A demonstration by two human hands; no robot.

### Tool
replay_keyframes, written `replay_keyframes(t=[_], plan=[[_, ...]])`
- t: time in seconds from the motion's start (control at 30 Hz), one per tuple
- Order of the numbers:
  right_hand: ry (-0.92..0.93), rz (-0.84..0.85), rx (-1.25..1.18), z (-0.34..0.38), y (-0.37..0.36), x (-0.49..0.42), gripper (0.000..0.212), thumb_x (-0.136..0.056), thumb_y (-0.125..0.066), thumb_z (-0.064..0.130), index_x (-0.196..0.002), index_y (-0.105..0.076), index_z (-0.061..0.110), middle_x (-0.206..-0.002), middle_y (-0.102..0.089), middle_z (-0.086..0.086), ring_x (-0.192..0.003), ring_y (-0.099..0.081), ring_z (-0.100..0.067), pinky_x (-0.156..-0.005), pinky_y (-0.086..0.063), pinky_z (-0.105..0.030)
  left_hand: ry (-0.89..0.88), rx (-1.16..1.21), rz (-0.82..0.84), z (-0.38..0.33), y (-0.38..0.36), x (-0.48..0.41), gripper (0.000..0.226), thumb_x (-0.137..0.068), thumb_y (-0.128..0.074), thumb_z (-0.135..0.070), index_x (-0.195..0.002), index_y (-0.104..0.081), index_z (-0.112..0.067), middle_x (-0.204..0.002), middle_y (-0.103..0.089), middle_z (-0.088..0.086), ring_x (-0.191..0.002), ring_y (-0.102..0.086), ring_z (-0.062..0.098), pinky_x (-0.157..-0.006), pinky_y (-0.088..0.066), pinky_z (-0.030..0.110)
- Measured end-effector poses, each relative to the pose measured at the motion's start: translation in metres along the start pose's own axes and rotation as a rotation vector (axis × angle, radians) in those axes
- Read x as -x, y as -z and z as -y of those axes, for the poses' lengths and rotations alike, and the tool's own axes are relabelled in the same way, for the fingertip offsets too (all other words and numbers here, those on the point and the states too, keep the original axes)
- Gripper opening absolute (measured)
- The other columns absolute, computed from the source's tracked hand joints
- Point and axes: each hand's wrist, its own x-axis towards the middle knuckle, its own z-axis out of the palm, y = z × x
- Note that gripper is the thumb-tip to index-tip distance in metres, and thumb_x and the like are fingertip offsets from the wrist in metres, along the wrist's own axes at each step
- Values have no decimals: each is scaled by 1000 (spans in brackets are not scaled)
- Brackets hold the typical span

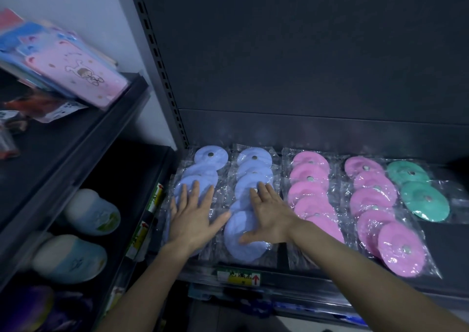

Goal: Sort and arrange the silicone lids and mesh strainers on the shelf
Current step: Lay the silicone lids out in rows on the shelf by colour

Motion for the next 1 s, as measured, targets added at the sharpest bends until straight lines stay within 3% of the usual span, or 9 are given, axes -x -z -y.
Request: replay_keyframes(t=[0.2,0.47,0.67,0.8,0.9,1.0], plan=[[23,-2,-55,-1,6,-2,123,-72,-61,70,-150,10,8,-157,18,-16,-144,21,-30,-118,4,-38,-23,-8,-24,-5,0,1,106,-57,10,-91,-149,7,-37,-159,18,0,-143,24,24,-114,13,50],[-39,-82,-61,-17,40,-48,114,-78,-50,72,-150,6,3,-158,11,-17,-146,13,-30,-120,1,-38,-60,-6,-1,-6,29,-59,80,-86,-24,-73,-151,-3,-32,-160,8,-1,-146,14,22,-118,7,49],[-114,-78,-63,-19,29,-71,102,-84,-41,71,-151,2,6,-158,9,-18,-146,8,-33,-120,-2,-41,-15,7,97,-6,23,-80,74,-90,-24,-69,-151,-6,-33,-160,9,-4,-147,7,24,-119,0,46],[-100,-121,-120,-19,29,-64,96,-87,-42,66,-151,1,9,-158,9,-18,-147,8,-31,-119,-2,-38,-26,-2,72,-9,25,-79,73,-90,-23,-68,-151,-6,-32,-160,9,-1,-147,11,22,-118,5,50],[-47,-265,-241,-23,35,-43,85,-90,-50,55,-152,-9,13,-158,-3,-18,-147,-3,-28,-119,-12,-34,-99,21,-37,-29,29,-71,74,-91,-28,-64,-151,-13,-24,-160,0,6,-147,9,23,-119,1,47],[-19,-384,-289,-35,41,-9,62,-89,-62,34,-139,-40,6,-149,-29,-20,-138,-29,-31,-107,-28,-28,-286,134,-112,-69,30,-52,78,-86,-29,-65,-147,-30,-17,-157,-20,10,-146,-9,25,-118,-13,39]])
